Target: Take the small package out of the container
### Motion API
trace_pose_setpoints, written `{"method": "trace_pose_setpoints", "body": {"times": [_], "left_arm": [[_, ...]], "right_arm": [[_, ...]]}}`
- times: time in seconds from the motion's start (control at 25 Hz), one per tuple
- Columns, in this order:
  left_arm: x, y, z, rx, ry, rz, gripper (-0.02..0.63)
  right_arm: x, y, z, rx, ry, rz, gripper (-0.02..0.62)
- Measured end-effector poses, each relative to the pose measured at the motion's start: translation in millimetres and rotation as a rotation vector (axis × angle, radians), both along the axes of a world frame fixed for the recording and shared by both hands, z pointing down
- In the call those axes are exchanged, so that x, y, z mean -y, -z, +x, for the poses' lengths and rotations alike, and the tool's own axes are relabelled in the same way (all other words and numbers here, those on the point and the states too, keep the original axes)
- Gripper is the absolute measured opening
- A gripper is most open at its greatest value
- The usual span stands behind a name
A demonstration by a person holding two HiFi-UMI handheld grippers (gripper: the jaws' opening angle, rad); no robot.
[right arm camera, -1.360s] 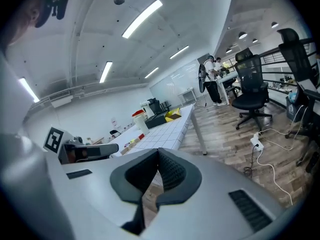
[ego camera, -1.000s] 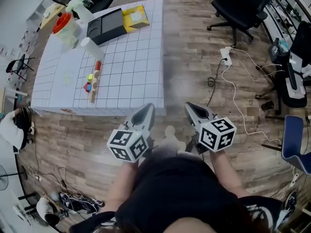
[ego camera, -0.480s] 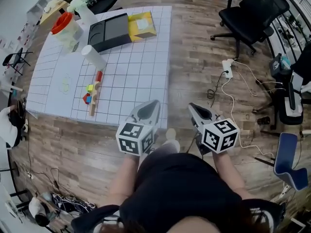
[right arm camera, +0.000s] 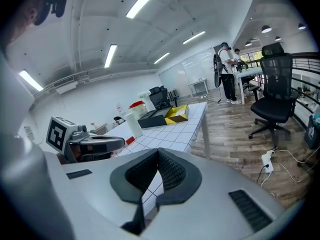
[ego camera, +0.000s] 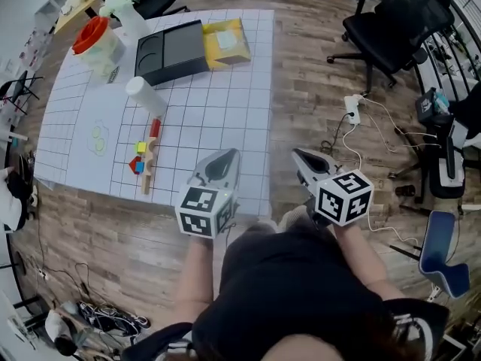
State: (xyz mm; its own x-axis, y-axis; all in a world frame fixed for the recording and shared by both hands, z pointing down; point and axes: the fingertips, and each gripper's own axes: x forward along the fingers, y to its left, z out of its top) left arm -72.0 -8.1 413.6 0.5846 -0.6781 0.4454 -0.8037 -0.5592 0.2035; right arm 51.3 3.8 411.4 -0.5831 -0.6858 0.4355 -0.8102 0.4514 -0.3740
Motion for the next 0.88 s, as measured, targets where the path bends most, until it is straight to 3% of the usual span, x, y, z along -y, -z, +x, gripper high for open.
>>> {"method": "trace_pose_setpoints", "body": {"times": [0.32, 0.88], "left_arm": [[11, 0, -10, 0.008, 0.015, 0.002, 0.023], [89, 7, 4, 0.098, 0.176, 0.013, 0.025]], "right_arm": [[33, 7, -13, -0.003, 0.034, 0.017, 0.014], [151, 5, -11, 0.021, 0.222, 0.018, 0.014]]}}
